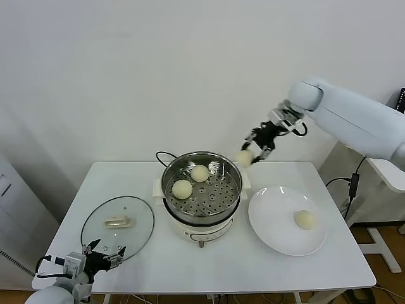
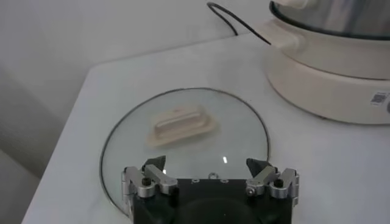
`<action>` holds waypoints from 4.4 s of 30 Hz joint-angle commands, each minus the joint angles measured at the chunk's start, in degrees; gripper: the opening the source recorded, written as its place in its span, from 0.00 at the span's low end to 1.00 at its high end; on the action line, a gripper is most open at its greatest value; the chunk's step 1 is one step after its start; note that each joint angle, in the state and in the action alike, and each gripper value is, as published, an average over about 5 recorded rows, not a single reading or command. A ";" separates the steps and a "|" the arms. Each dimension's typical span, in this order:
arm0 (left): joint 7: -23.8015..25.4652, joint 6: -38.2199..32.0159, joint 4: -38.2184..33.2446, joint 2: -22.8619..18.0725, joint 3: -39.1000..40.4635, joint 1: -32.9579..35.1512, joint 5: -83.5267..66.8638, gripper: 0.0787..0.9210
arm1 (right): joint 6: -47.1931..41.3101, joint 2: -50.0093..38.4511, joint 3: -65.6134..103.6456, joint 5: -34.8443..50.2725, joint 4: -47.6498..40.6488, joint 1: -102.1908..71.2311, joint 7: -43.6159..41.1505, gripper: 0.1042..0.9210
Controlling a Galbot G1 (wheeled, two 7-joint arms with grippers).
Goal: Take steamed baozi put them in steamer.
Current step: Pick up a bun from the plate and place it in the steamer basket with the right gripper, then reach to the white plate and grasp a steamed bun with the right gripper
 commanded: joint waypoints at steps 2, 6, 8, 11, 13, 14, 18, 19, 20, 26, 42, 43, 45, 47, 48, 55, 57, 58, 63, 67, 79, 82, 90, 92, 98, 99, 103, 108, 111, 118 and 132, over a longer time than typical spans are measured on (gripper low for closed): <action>-0.02 -0.15 0.25 0.17 0.13 -0.04 0.04 0.88 | 16.27 10.34 -1.91 -5.18 4.00 0.40 0.05 0.46; -0.04 -0.27 0.39 0.29 0.35 0.02 0.11 0.88 | 18.47 11.08 -3.79 -7.61 7.12 -0.56 -0.61 0.46; -0.02 -0.31 0.37 0.27 0.47 0.04 0.13 0.88 | 19.68 11.57 -3.84 -9.61 7.91 -1.15 -1.18 0.46; 0.01 -0.36 0.40 0.17 0.58 0.04 0.14 0.88 | 21.28 12.14 -3.59 -12.59 8.80 -2.03 -1.90 0.46; 0.01 -0.38 0.43 0.12 0.62 0.03 0.15 0.88 | 22.06 12.49 -3.10 -14.85 9.24 -2.87 -2.14 0.46; 0.02 -0.39 0.44 0.09 0.63 0.02 0.15 0.88 | 22.41 12.74 -2.67 -16.22 9.33 -3.45 -2.21 0.46; 0.02 -0.36 0.34 0.05 0.60 -0.01 0.15 0.88 | 22.96 13.91 -0.66 -21.33 8.82 -5.94 -2.47 0.46; 0.02 -0.36 0.31 0.06 0.58 0.00 0.15 0.88 | 22.96 14.12 -0.35 -22.27 8.77 -6.47 -2.55 0.46; 0.03 -0.36 0.28 0.07 0.54 0.03 0.15 0.88 | 22.96 14.33 -0.04 -23.20 8.75 -7.07 -2.64 0.46; 0.06 -0.52 0.45 0.18 0.31 0.25 0.13 0.88 | 22.96 14.78 1.00 -25.81 8.99 -9.45 -2.74 0.46; 0.11 -0.64 1.23 0.16 0.54 -0.17 0.12 0.88 | 22.96 15.18 2.49 -29.07 8.25 -13.21 -1.70 0.54; 0.11 -0.65 1.24 0.15 0.54 -0.16 0.11 0.88 | 22.96 15.16 2.71 -29.34 8.14 -13.21 -1.67 0.56; 0.13 -0.66 1.26 0.16 0.55 -0.14 0.10 0.88 | 22.96 15.10 3.26 -29.67 7.84 -13.13 -1.56 0.62; 0.13 -0.67 1.27 0.20 0.53 -0.13 0.10 0.88 | 22.96 14.99 3.92 -29.88 7.60 -12.86 -1.42 0.69; 0.13 -0.67 1.27 0.24 0.51 -0.13 0.10 0.88 | 22.96 14.90 4.30 -29.86 7.46 -12.54 -1.36 0.73; 0.12 -0.64 1.12 0.53 0.20 -0.06 0.03 0.88 | 21.86 12.85 10.08 -29.71 2.85 -7.63 -0.75 0.87; 0.10 -0.66 1.20 0.56 0.10 -0.05 0.04 0.88 | 21.02 11.40 12.51 -30.79 0.31 -6.03 -0.88 0.88; 0.08 -0.67 1.21 0.58 0.09 -0.04 0.06 0.88 | 20.35 10.43 13.29 -30.87 -0.83 -5.33 -1.00 0.88; 0.08 -0.72 0.63 0.66 -0.42 0.43 0.02 0.88 | 8.93 2.99 9.19 -22.34 -5.09 -1.02 -1.30 0.88; 0.07 -0.77 0.45 0.68 -0.83 0.70 -0.20 0.88 | 0.57 -2.29 3.64 -16.57 -7.78 0.93 -2.50 0.88; -0.04 -0.75 0.29 0.92 -1.12 0.37 -0.60 0.88 | -10.55 -11.86 -8.86 -11.14 -7.70 -1.35 -4.04 0.88; -0.01 -0.77 0.32 1.00 -1.21 0.38 -0.62 0.88 | -12.23 -13.60 -8.56 -11.47 -7.48 -3.45 -3.73 0.88; 0.00 -0.66 0.28 0.93 -1.36 0.41 -0.63 0.88 | -13.54 -15.73 -5.91 -11.92 -8.79 -10.60 -2.37 0.88; 0.00 -0.64 0.26 0.92 -1.42 0.45 -0.63 0.88 | -13.70 -15.91 -4.79 -12.26 -9.40 -12.82 -1.80 0.88; 0.03 -0.57 0.25 0.83 -1.38 0.56 -0.63 0.88 | -14.02 -16.17 -1.05 -13.11 -10.61 -18.65 0.01 0.88; 0.03 -0.55 0.22 0.80 -1.37 0.56 -0.63 0.88 | -13.95 -16.12 -0.23 -13.50 -10.92 -19.57 0.23 0.88; 0.04 -0.46 0.07 0.74 -1.26 0.56 -0.62 0.88 | -13.62 -15.59 3.16 -15.03 -12.40 -23.44 1.32 0.88; 0.07 -0.46 0.12 0.74 -1.20 0.60 -0.62 0.88 | -13.39 -14.26 6.60 -16.12 -14.27 -26.62 2.75 0.88; 0.07 -0.47 0.10 0.73 -1.20 0.66 -0.61 0.88 | -13.19 -13.53 7.75 -17.13 -15.14 -27.54 2.98 0.88; 0.06 -0.42 -0.07 0.66 -1.22 0.67 -0.59 0.88 | -12.86 -12.36 9.81 -19.41 -16.48 -29.02 3.30 0.88; 0.01 -0.27 0.08 0.69 -1.17 0.63 -0.41 0.88 | -12.14 -12.12 16.48 -25.38 -17.26 -33.32 4.36 0.73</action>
